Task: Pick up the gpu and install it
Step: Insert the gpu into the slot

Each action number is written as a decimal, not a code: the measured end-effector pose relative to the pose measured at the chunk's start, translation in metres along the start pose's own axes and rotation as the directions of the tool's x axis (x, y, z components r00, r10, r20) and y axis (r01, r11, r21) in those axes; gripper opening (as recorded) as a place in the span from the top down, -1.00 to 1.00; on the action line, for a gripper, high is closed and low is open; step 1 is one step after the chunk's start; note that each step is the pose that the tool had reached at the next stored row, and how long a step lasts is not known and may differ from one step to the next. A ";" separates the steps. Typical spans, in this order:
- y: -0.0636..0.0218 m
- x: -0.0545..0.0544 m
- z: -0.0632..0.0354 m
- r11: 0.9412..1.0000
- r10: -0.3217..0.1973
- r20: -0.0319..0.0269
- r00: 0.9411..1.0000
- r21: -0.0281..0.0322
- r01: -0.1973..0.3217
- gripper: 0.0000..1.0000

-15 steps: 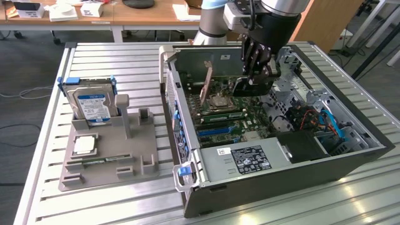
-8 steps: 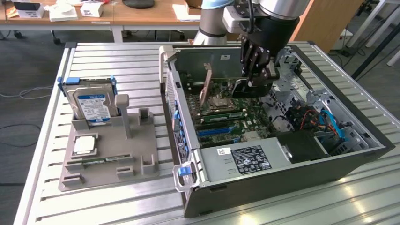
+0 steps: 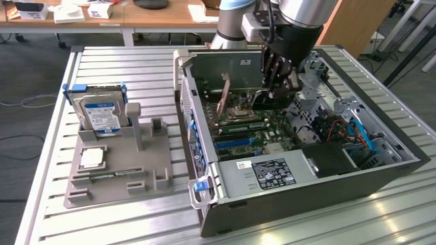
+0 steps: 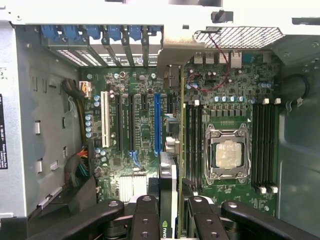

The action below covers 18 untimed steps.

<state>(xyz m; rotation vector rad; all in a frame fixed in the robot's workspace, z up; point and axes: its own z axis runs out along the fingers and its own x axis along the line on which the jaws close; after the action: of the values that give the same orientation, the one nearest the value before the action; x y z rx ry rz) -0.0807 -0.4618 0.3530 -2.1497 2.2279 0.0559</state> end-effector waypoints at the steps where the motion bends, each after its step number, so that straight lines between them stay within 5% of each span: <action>1: 0.0000 0.000 0.0010 1.000 0.000 0.000 1.000 0.000 0.000 0.46; 18: 0.0001 0.001 0.0149 1.000 -0.003 0.000 1.000 0.000 0.003 0.46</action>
<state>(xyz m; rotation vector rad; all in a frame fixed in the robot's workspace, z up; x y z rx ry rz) -0.0807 -0.4618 0.3380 -2.1529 2.2251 0.0558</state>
